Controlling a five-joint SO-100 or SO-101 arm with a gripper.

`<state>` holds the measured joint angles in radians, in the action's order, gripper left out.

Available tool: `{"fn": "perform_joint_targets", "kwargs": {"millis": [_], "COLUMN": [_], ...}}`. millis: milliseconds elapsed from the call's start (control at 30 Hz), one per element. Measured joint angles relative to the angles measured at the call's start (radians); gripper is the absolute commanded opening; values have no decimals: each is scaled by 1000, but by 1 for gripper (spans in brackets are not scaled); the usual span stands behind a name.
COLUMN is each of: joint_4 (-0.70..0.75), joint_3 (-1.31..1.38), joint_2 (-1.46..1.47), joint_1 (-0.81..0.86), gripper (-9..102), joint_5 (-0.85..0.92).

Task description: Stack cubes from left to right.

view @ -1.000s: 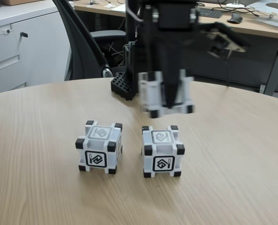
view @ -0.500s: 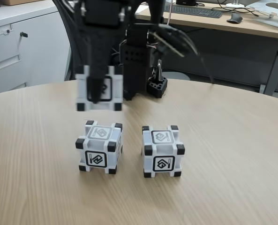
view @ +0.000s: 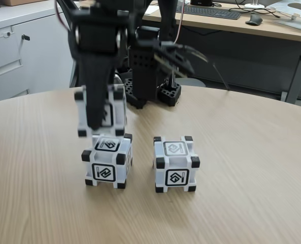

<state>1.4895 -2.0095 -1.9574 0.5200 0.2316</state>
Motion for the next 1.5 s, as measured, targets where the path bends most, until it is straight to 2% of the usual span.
{"fn": "perform_joint_targets", "kwargs": {"millis": [300,433,600,800,1233,1500], "joint_4": [-3,-3,-3,-3,-3,-3], "joint_3": [0,0,0,0,0,0], "joint_2": [49,49,49,49,49,49], "joint_1": [2,0,0,0,-11,-103], "gripper": [0,14,26,34,40,41], "joint_5": [-21,-23,-12,-2,-25,-86]}}
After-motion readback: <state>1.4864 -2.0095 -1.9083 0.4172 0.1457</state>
